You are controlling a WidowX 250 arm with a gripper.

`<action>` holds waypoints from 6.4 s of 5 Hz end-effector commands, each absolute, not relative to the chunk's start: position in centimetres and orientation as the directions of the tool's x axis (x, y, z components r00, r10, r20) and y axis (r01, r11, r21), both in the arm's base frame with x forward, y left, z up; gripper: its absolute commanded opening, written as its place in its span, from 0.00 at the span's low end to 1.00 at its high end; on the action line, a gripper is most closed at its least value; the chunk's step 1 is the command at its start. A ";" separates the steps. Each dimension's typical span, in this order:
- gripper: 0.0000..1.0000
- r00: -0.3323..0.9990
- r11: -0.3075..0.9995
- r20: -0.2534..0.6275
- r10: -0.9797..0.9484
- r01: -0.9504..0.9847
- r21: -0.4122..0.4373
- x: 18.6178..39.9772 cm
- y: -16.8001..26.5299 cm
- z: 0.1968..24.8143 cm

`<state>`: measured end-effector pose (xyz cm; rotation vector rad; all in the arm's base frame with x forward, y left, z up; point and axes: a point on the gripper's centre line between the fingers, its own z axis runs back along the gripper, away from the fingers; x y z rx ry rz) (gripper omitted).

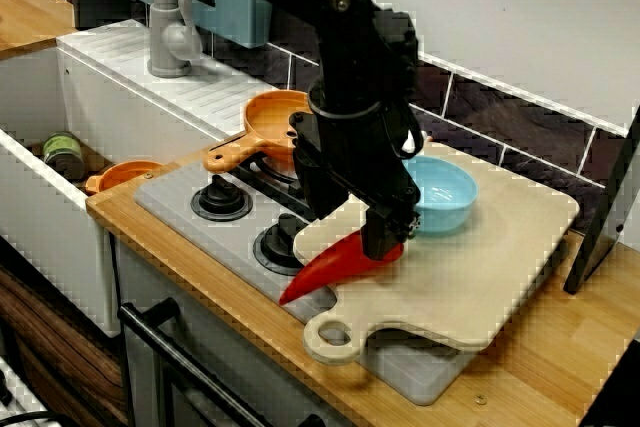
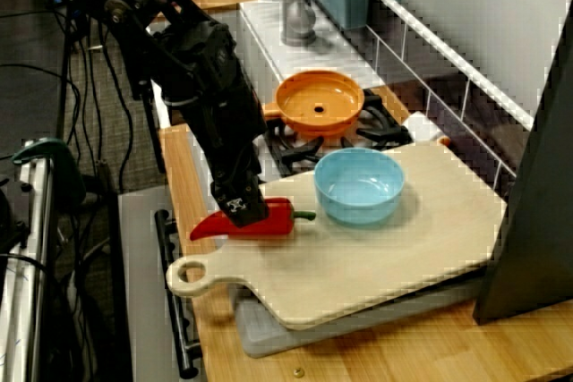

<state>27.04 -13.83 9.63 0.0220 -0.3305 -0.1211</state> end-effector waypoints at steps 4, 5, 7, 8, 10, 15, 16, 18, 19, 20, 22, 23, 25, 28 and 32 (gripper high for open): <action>1.00 0.936 0.996 0.341 -0.090 0.080 0.043 28.0 -13.7 9.4; 1.00 0.944 0.997 0.321 -0.078 0.069 0.039 28.3 -13.7 9.6; 1.00 0.946 0.998 0.317 -0.063 0.054 0.038 28.5 -13.3 9.8; 1.00 0.949 0.998 0.310 -0.060 0.051 0.037 28.6 -13.2 9.7; 1.00 0.951 0.998 0.304 -0.050 0.038 0.047 28.7 -13.2 8.7; 0.00 0.958 1.000 0.288 -0.009 0.000 0.029 30.1 -12.8 9.3; 0.00 0.962 1.000 0.273 0.011 -0.014 0.007 30.9 -12.2 11.2; 0.00 0.963 0.999 0.267 0.038 -0.038 -0.004 32.6 -10.2 14.2; 0.00 0.962 0.998 0.269 0.055 -0.055 -0.007 33.5 -8.4 15.4; 0.00 0.962 0.998 0.265 0.067 -0.070 -0.001 34.2 -6.3 16.3; 0.00 0.956 0.992 0.270 0.114 -0.124 0.019 35.5 -1.9 16.5; 0.00 0.948 0.989 0.292 0.129 -0.144 0.029 35.8 -0.2 16.2; 0.00 0.939 0.984 0.313 0.144 -0.170 0.057 36.9 2.2 15.0; 0.00 0.944 0.980 0.295 0.149 -0.180 0.080 38.6 3.0 13.4; 1.00 0.955 0.979 0.259 0.144 -0.175 0.101 39.0 3.3 12.3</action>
